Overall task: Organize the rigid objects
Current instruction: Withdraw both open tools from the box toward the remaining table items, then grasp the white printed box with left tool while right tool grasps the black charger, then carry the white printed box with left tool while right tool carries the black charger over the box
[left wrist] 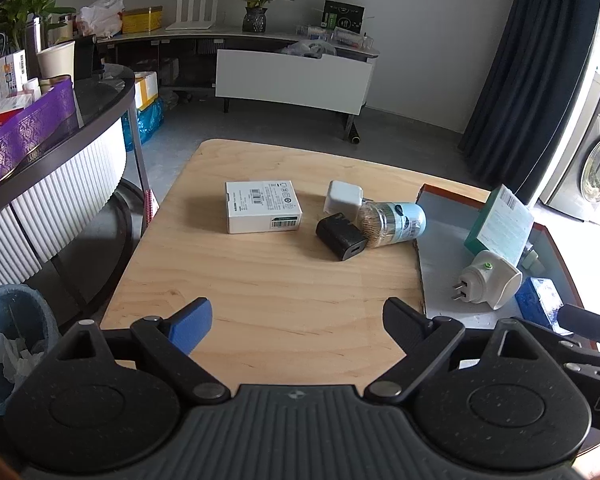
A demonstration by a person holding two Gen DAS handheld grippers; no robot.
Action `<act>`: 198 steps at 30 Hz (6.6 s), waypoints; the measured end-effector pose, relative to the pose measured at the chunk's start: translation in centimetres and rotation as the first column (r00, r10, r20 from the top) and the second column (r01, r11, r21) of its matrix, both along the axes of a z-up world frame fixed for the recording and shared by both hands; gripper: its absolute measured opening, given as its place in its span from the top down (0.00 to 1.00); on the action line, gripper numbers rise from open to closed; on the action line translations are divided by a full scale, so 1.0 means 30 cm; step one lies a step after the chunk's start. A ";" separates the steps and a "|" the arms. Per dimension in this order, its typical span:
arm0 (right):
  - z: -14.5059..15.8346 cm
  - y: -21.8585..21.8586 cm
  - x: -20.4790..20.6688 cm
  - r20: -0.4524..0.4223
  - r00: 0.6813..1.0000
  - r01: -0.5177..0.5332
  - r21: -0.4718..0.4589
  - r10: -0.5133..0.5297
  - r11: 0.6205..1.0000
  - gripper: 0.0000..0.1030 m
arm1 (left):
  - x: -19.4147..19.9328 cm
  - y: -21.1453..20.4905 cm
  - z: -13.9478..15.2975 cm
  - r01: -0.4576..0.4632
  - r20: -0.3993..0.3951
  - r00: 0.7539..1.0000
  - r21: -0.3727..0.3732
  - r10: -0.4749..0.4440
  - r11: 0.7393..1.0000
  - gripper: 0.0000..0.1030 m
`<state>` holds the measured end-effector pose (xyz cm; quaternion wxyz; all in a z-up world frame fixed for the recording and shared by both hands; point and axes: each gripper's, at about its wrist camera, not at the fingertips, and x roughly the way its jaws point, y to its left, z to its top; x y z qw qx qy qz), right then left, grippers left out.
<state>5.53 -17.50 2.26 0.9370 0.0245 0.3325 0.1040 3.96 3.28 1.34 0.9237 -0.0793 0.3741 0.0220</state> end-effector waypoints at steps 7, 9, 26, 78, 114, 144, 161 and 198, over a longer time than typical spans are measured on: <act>-0.006 0.026 0.023 -0.006 1.000 -0.015 -0.006 0.015 1.000 0.15 | 0.015 0.023 -0.005 -0.018 -0.003 1.000 -0.003 0.018 1.000 0.08; -0.008 0.033 0.030 -0.007 1.000 -0.019 -0.008 0.019 1.000 0.15 | 0.021 0.028 -0.007 -0.022 -0.004 1.000 -0.006 0.022 1.000 0.08; -0.023 0.080 0.099 -0.019 0.999 -0.050 -0.016 0.050 0.999 0.15 | 0.073 0.064 -0.027 -0.048 -0.021 0.999 -0.004 0.047 0.999 0.08; -0.198 0.295 0.524 -0.183 0.941 -0.282 0.034 0.284 0.959 0.20 | 0.395 0.202 -0.167 -0.060 -0.032 0.997 0.104 0.064 0.993 0.24; -0.013 0.230 0.198 -0.029 0.984 -0.178 -0.029 0.177 0.984 0.58 | 0.047 0.074 0.000 -0.036 0.052 0.998 0.068 0.032 0.997 0.24; 0.098 0.072 -0.126 0.079 0.994 -0.083 0.023 0.081 0.996 0.58 | -0.161 -0.046 0.084 0.029 0.144 0.989 0.081 -0.041 0.996 0.24; 0.107 -0.058 -0.209 0.117 0.993 -0.004 0.056 -0.003 0.998 0.58 | -0.202 -0.127 0.086 0.089 0.160 0.982 0.088 -0.103 0.992 0.24; 0.111 -0.256 -0.260 0.146 0.979 0.131 0.098 -0.144 0.986 0.58 | -0.188 -0.298 0.080 0.221 0.168 0.957 0.100 -0.235 0.970 0.24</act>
